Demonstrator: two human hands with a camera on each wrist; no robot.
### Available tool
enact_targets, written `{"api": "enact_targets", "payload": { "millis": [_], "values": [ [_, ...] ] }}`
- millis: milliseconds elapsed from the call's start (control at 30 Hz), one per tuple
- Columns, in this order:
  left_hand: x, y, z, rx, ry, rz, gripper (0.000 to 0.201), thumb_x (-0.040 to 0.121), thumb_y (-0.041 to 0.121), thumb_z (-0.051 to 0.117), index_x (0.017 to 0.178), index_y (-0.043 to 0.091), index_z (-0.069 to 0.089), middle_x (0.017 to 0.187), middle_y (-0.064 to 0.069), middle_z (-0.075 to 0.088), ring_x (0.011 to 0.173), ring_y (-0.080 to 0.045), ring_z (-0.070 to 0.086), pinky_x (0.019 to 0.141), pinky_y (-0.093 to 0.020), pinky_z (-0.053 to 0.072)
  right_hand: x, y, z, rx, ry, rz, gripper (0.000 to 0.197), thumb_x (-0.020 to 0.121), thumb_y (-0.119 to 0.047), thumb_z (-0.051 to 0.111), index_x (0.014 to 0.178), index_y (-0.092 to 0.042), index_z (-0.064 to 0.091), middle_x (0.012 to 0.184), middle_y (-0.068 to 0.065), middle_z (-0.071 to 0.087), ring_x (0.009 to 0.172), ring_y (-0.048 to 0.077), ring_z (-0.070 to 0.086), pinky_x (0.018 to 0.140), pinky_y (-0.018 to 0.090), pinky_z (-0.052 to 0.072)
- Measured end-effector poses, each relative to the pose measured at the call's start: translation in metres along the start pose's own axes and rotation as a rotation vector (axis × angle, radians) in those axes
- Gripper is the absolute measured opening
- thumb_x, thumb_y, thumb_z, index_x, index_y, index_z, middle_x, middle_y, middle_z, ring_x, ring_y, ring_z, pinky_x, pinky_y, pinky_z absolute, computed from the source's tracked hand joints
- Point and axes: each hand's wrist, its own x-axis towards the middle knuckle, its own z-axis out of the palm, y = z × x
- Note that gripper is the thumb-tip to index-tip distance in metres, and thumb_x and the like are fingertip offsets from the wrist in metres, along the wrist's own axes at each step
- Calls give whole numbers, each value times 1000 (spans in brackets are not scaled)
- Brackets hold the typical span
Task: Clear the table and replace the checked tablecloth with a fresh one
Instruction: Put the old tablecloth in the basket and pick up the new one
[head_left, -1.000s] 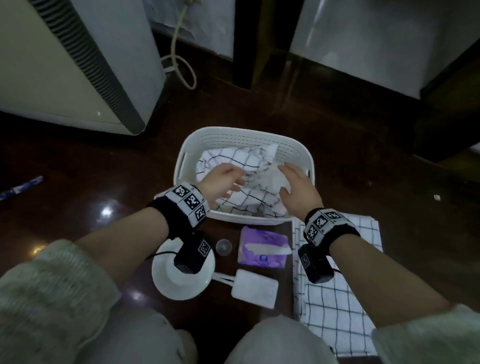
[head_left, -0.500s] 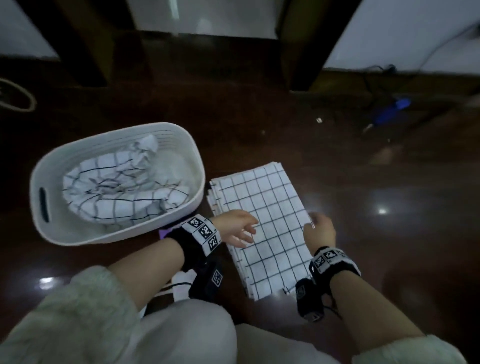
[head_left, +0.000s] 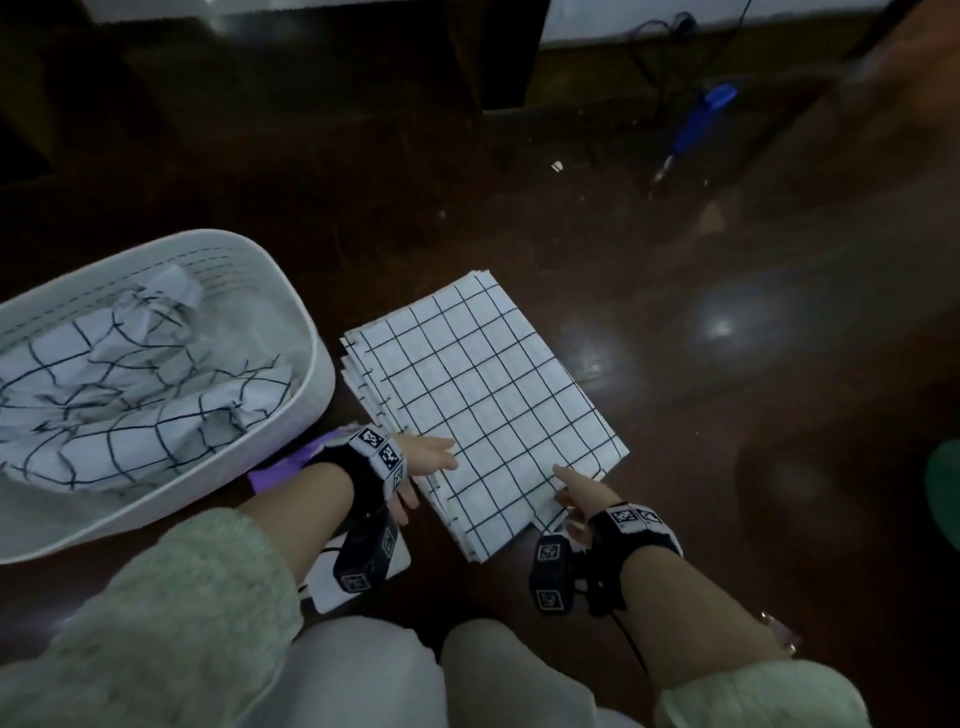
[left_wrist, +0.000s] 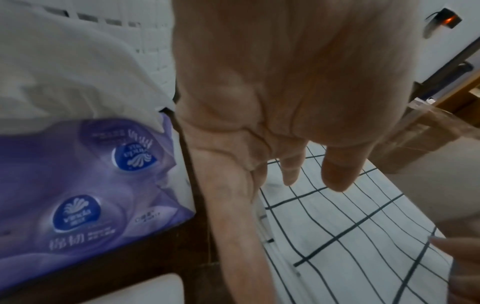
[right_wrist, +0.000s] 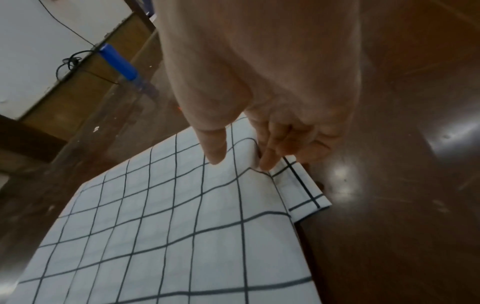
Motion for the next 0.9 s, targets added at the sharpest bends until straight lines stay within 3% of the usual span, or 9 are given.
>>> {"api": "enact_targets", "payload": {
  "millis": [67, 167, 333, 400, 500, 600, 667, 800, 900],
  "values": [
    [0, 1, 2, 17, 32, 5, 59, 100, 34, 44, 151, 38, 15, 159, -8, 13, 127, -41, 44, 86, -52, 50, -3, 3, 3, 23, -38, 32, 46, 83, -48, 68, 112, -17, 52, 102, 1, 56, 104, 25, 53, 92, 40, 45],
    [-3, 4, 0, 96, 24, 51, 57, 102, 30, 40, 152, 32, 13, 160, -8, 10, 129, -34, 46, 97, -44, 44, -10, -1, 9, 338, -81, 59, 40, 86, -37, 67, 112, -12, 51, 110, 5, 56, 104, 28, 56, 88, 43, 46],
    [-13, 8, -9, 117, -1, 92, 64, 97, 35, 50, 149, 41, 14, 156, -7, 25, 102, -31, 62, 59, -35, 53, -31, -27, 16, 423, -66, -18, 14, 88, -26, 64, 92, -13, 59, 83, 2, 64, 75, 17, 60, 79, 32, 48],
    [-23, 11, -13, 192, 28, 130, 71, 93, 38, 56, 150, 38, 13, 153, -7, 31, 114, -30, 56, 67, -35, 53, -45, -40, 15, 383, -75, -48, 13, 88, -20, 63, 80, -14, 55, 64, 2, 60, 56, 13, 57, 60, 27, 44],
    [-46, 20, -20, 476, 132, 278, 84, 86, 25, 70, 151, 26, 17, 151, -5, 35, 126, -20, 47, 83, -20, 43, -69, -68, 9, 442, -141, -125, 22, 92, -11, 56, 71, -11, 47, 46, 3, 52, 36, 13, 52, 66, 30, 46],
    [-62, 33, -25, 668, 188, 349, 99, 77, 15, 77, 151, 25, 13, 149, -2, 33, 130, -19, 36, 96, -23, 40, -100, -101, 3, 504, -234, -207, 17, 95, -7, 49, 78, -6, 52, 55, 5, 62, 46, 15, 61, 78, 37, 52],
    [-72, 36, -29, 762, 308, 370, 104, 71, 30, 81, 150, 31, 14, 143, -3, 29, 130, -27, 36, 104, -38, 38, -117, -120, 0, 530, -265, -244, 14, 94, -6, 47, 84, -5, 56, 63, 5, 65, 60, 16, 60, 61, 38, 59],
    [-117, 39, -32, 647, 621, 544, 47, 87, 39, 62, 131, 35, 46, 115, -2, 35, 98, -20, 47, 80, -32, 43, -174, -139, -8, 615, -275, -278, 17, 95, -6, 44, 88, -4, 59, 61, 3, 64, 58, 12, 58, 50, 43, 58],
    [-179, 52, -24, 650, 744, 568, 29, 90, 28, 54, 119, 26, 59, 125, -1, 37, 116, -26, 36, 95, -36, 32, -235, -142, -23, 708, -273, -290, 15, 96, -11, 47, 88, -7, 59, 56, 0, 63, 49, 8, 57, 56, 36, 59]
  ]
}}
